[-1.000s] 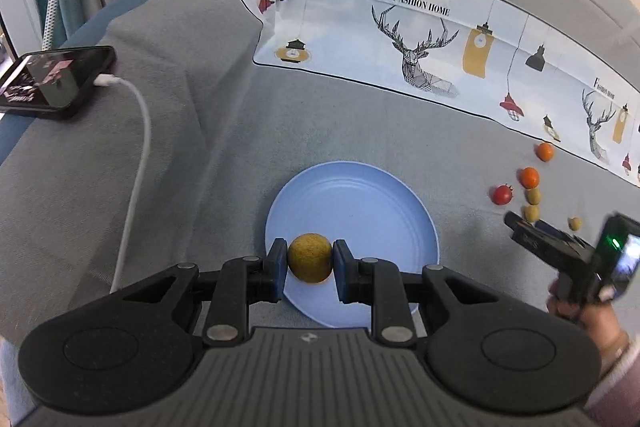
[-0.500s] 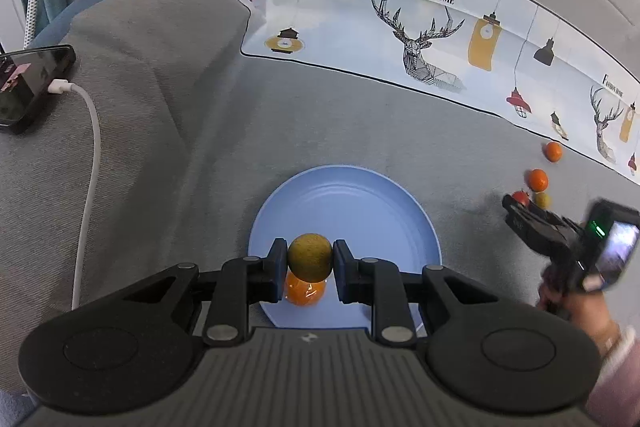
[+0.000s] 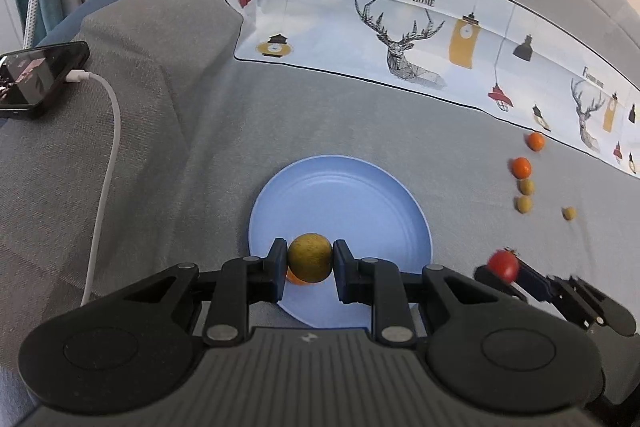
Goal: Organize fruits
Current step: 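Grasp a red tomato with the right tool while the left tool holds the yellow fruit, then open both tools to drop the yellow fruit and red tomato onto the plate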
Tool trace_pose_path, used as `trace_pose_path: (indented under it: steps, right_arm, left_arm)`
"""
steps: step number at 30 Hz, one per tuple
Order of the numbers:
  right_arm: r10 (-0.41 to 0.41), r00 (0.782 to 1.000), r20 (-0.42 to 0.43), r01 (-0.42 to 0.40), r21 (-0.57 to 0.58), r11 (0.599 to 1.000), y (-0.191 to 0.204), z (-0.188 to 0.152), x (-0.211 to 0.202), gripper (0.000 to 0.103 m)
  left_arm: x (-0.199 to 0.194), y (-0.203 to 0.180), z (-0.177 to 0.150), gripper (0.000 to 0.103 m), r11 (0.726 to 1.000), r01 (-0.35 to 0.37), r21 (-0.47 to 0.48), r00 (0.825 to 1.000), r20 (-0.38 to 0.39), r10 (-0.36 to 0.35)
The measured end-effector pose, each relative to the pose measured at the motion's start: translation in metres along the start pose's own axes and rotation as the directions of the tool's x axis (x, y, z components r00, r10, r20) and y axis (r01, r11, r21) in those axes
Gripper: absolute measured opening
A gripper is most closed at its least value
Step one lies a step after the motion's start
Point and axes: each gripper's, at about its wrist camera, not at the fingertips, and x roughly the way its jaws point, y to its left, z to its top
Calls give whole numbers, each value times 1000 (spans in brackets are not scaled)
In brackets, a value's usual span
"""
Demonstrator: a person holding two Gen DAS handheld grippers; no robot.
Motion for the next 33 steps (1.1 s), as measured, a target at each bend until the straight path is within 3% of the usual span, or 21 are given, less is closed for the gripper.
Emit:
trace_pose_path:
  steps: [5, 15, 16, 17, 18, 19, 20, 23, 26, 28, 31, 33]
  right_arm:
    - [31, 999, 9, -30, -55, 998, 21, 5, 3, 34]
    - [49, 996, -71, -59, -146, 988, 43, 10, 53, 34]
    - [53, 996, -72, -64, -160, 985, 44, 11, 56, 34]
    - [60, 995, -83, -74, -184, 980, 46, 13, 61, 35]
    - [62, 994, -92, -79, -197, 977, 47, 15, 64, 44]
    - [53, 994, -100, -73, -211, 975, 50, 18, 66, 52]
    - [34, 994, -108, -58, -227, 972, 52, 20, 66, 66]
    - [-5, 992, -124, -29, -268, 963, 61, 24, 53, 75]
    - [-72, 986, -149, 30, -267, 963, 74, 24, 33, 88]
    - [-130, 975, -178, 93, -206, 974, 80, 23, 19, 93]
    - [-191, 950, -245, 180, -68, 981, 80, 20, 7, 99]
    - [-249, 913, -325, 266, 9, 964, 79, 19, 6, 99]
  left_arm:
    - [10, 0, -2, 27, 1000, 7, 21, 1000, -12, -6]
    - [73, -12, 15, 27, 997, -25, 67, 999, -30, 28]
    - [78, -11, 18, 37, 998, -22, 57, 999, -25, 23]
    - [82, -8, 20, 60, 999, -15, 52, 1000, -25, 16]
    - [84, -6, 22, 72, 999, -15, 43, 1000, -23, 16]
    - [83, -3, 24, 91, 999, -16, 27, 1000, -13, 16]
    - [80, 1, 23, 98, 1000, -16, 11, 1000, 5, 16]
    - [59, 10, 17, 103, 1000, -10, -18, 999, 42, 11]
    - [38, 13, 5, 103, 997, -66, -38, 998, 11, 67]
    - [29, 16, -9, 103, 995, -66, -75, 998, -11, 65]
    - [26, 17, -28, 103, 996, -21, -86, 998, -61, 16]
    - [20, 20, -35, 103, 998, -9, -55, 999, -43, 7]
